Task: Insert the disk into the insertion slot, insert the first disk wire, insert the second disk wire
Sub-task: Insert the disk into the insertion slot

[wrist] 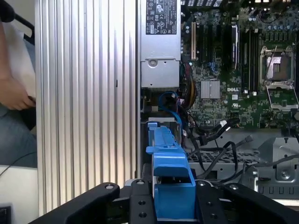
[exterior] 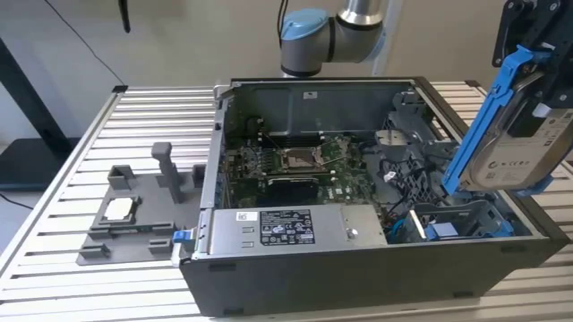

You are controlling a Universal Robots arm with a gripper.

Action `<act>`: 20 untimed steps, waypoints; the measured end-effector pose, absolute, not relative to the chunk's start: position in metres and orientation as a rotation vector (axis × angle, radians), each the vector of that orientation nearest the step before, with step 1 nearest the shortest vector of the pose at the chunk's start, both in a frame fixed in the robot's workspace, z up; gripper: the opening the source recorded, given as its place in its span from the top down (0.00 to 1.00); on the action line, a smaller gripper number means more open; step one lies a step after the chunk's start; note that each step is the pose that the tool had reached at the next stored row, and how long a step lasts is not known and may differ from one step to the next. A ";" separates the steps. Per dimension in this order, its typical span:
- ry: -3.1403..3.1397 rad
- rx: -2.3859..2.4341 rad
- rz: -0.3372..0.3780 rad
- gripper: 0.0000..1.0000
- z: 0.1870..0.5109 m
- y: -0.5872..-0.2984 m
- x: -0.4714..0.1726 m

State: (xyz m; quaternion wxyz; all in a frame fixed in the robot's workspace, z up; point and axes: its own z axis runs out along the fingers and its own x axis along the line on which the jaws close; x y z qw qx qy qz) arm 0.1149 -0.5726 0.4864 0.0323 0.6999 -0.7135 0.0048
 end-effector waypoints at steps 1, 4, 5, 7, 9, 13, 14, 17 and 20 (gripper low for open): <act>-2.196 2.155 0.015 0.68 0.486 -0.573 0.115; -2.195 2.154 0.017 0.68 0.486 -0.573 0.115; -2.195 2.153 0.018 0.68 0.486 -0.573 0.115; -2.194 2.153 0.019 0.68 0.486 -0.573 0.115; -2.194 2.152 0.021 0.68 0.486 -0.573 0.115; -2.194 2.152 0.021 0.68 0.485 -0.573 0.115; -2.194 2.152 0.021 0.68 0.485 -0.573 0.115; -2.194 2.152 0.021 0.68 0.482 -0.573 0.115; -2.195 2.153 0.019 0.68 0.480 -0.573 0.115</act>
